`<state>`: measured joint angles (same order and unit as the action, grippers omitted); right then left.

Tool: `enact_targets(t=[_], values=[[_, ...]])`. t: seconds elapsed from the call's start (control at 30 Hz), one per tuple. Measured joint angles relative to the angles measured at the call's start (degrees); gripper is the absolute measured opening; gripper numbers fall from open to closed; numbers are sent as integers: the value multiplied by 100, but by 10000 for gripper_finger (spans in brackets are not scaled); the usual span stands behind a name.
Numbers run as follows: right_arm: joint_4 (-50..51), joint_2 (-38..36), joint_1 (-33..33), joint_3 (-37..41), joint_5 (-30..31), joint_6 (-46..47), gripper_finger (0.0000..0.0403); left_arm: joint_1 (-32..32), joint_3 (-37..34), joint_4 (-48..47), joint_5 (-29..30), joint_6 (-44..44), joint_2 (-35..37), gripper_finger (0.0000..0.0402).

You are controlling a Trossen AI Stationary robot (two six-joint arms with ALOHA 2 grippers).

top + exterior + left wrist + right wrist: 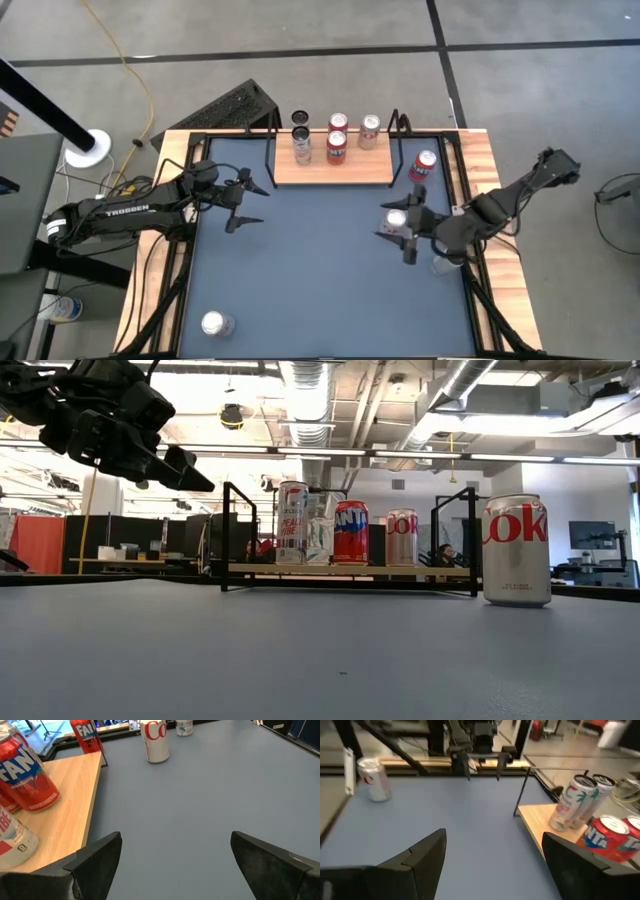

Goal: Place canned beverage on shelf
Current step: Put the right silver soda can on the shelf aligned with the other silver soda can

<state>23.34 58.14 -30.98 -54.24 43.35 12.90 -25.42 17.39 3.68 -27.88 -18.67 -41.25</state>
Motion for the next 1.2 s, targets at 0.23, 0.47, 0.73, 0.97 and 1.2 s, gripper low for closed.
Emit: enact_targets(t=[0.23, 0.47, 0.73, 0.97, 1.2], values=[[-773, -787, 49, 1059, 11, -92, 321, -1, 0, -3, 0, -11, -1, 364], [-428, -846, 419, 1257, 160, 664, 321, 0, 0, -2, 0, -13, -1, 364], [193, -827, 698, 1246, -264, 1452, 321, -1, 0, 2, 2, -16, 0, 364], [1731, -560, 1362, 444, -1440, 2998, 321, 1, 0, 13, 0, -21, -1, 364], [3946, 372, 2253, -794, -2685, 3967, 321, -1, 0, 26, 1, -33, -1, 364]])
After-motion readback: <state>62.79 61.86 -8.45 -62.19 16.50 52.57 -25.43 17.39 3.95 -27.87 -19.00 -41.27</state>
